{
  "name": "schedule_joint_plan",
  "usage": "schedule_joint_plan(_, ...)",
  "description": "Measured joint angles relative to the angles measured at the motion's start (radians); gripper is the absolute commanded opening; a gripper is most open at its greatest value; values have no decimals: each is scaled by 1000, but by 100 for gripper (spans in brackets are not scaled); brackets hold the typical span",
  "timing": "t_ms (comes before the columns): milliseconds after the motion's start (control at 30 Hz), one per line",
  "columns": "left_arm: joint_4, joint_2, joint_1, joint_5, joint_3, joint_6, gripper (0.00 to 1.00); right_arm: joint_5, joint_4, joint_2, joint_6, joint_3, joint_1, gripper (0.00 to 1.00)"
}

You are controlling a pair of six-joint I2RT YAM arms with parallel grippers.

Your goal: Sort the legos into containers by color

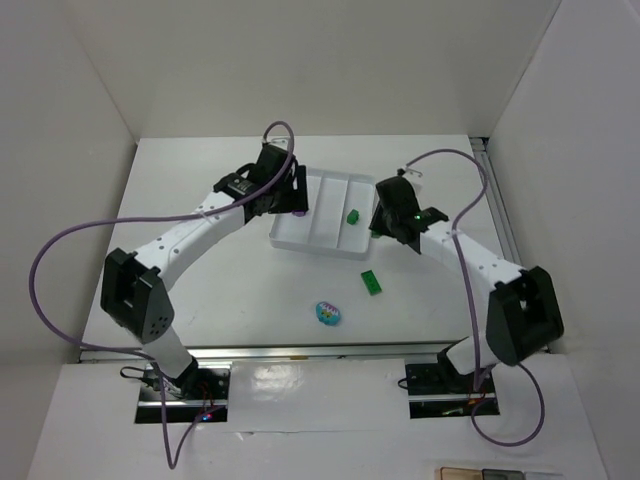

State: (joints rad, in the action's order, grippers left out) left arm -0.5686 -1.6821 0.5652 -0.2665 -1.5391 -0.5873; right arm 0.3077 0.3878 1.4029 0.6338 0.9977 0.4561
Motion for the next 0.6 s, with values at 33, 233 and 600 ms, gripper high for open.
schedule_joint_plan(33, 1, 18, 3, 5, 19, -3, 86, 3, -16, 46, -9, 34, 0, 30)
schedule_joint_plan(233, -13, 122, 30, 31, 112, -22, 88, -10, -73, 283, -58, 181, 1, 47)
schedule_joint_plan(600, -20, 153, 52, 36, 156, -27, 96, -28, -94, 275, -105, 167, 3, 73)
